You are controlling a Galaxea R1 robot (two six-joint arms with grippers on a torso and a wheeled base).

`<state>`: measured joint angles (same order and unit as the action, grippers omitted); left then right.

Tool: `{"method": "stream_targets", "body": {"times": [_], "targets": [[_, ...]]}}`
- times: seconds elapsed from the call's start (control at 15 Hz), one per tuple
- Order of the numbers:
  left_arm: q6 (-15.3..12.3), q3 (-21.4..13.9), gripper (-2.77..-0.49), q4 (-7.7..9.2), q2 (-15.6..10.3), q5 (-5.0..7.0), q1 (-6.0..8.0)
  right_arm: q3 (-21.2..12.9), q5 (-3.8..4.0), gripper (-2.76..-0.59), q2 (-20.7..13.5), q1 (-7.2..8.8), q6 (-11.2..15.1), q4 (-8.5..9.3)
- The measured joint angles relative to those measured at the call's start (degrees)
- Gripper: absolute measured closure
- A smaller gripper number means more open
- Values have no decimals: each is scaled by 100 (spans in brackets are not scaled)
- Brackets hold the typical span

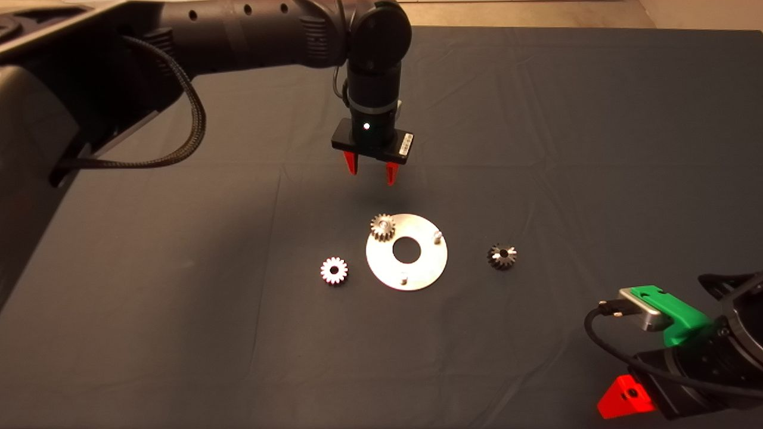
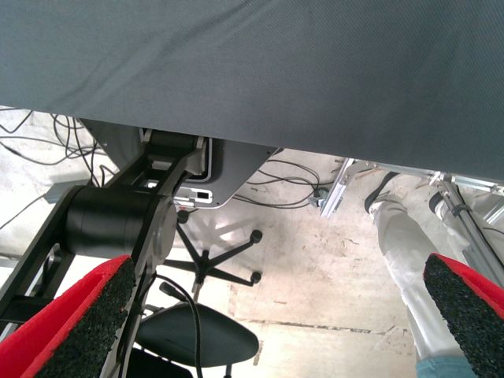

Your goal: Install three planetary gears onto the carrier pins

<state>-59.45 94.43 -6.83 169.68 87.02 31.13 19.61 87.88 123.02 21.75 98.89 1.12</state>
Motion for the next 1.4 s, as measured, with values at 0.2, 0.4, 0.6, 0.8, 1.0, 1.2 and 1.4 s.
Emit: {"method": "stream_targets", "body": {"times": [0.2, 0.4, 0.6, 0.8, 1.0, 1.2, 1.4], "targets": [[13, 70, -146, -2, 0, 5, 218, 0, -1, -273, 0, 0, -1, 0], [-16, 2, -146, -2, -2, 5, 351, 0, 2, -273, 0, 0, 0, 0], [-410, -425, -146, -9, -20, 4, 351, 0, -1, -273, 2, 1, 0, 0], [-1358, -1280, -146, -219, -48, 9, 317, 0, -1, -273, 2, 2, 0, 0], [-1772, -1829, -146, -397, -196, -16, 160, 0, -1, -273, 2, 4, -2, 0], [-1965, -2343, -153, -541, -1008, 0, -2, 0, -1, -273, 1, 5, -2, 0], [-2259, -2823, -161, -664, -1464, 99, -144, 4, -17, -273, 36, 16, -2, -1]]}}
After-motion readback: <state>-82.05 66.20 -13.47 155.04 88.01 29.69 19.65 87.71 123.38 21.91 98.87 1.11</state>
